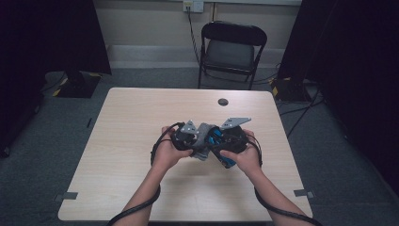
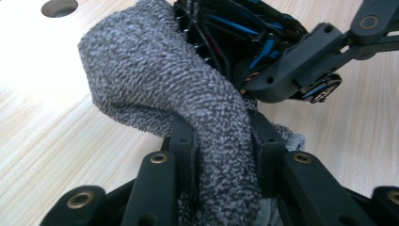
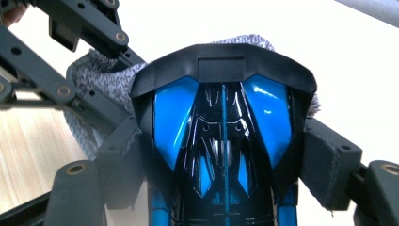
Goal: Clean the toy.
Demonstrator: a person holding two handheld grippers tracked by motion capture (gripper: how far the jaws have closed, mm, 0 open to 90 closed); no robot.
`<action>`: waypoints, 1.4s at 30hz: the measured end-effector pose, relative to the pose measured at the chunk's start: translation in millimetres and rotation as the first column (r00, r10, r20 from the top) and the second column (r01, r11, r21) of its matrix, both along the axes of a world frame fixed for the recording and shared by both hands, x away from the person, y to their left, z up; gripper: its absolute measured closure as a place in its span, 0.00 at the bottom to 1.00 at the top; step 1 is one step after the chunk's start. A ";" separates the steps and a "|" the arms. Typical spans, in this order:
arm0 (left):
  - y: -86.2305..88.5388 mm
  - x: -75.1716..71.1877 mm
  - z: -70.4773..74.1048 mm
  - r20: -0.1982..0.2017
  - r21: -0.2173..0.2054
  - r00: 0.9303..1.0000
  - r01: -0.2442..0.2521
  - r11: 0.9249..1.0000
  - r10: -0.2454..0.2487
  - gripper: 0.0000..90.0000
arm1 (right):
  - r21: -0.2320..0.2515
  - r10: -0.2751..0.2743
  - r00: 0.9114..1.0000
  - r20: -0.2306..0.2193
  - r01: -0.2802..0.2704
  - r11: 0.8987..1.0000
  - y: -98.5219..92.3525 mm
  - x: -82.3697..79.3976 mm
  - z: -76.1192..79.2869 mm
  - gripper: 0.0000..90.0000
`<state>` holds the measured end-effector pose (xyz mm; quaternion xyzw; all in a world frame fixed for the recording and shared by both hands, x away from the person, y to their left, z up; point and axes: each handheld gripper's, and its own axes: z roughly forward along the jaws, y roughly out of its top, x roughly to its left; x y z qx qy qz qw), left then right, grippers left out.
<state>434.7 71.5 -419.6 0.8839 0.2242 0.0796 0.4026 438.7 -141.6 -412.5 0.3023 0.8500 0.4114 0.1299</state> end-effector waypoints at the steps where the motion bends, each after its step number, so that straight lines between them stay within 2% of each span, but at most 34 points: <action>1: 0.4 -0.3 0.0 0.001 -0.001 1.000 0.002 1.000 -0.002 0.75 | 0.002 -0.001 1.000 -0.006 0.001 1.000 0.1 0.4 0.5 0.28; 8: -0.2 -1.5 0.3 0.004 0.010 1.000 -0.002 1.000 0.001 0.75 | -0.010 -0.014 1.000 0.005 0.014 1.000 5.0 1.1 3.9 0.28; 20: 1.1 -1.8 -2.8 -0.003 0.011 1.000 -0.003 1.000 0.003 0.75 | 0.007 -0.025 1.000 -0.010 0.025 1.000 11.7 5.0 5.2 0.28; 26: 0.8 -2.0 -4.0 -0.010 -0.006 1.000 -0.011 1.000 0.011 0.75 | 0.000 -0.035 0.999 -0.004 0.035 0.999 13.2 5.8 7.2 0.28; 29: -0.7 -2.7 -5.0 -0.017 -0.010 1.000 -0.004 1.000 0.004 0.75 | 0.012 -0.042 0.999 -0.002 0.042 0.999 12.8 6.6 8.4 0.28; 31: -1.6 -3.0 -5.7 -0.020 0.002 1.000 0.007 1.000 -0.007 0.75 | 0.019 -0.042 0.999 -0.002 0.042 0.999 12.4 7.4 9.6 0.28; 35: -8.0 -5.5 -9.5 -0.032 -0.009 0.999 0.027 1.000 -0.027 0.75 | 0.044 -0.051 0.999 -0.010 0.052 0.998 11.0 10.3 11.9 0.28; 42: -18.8 -7.9 -14.9 -0.031 -0.006 0.998 0.055 0.998 -0.055 0.75 | 0.028 -0.062 0.998 -0.006 0.063 0.998 13.5 14.2 18.2 0.28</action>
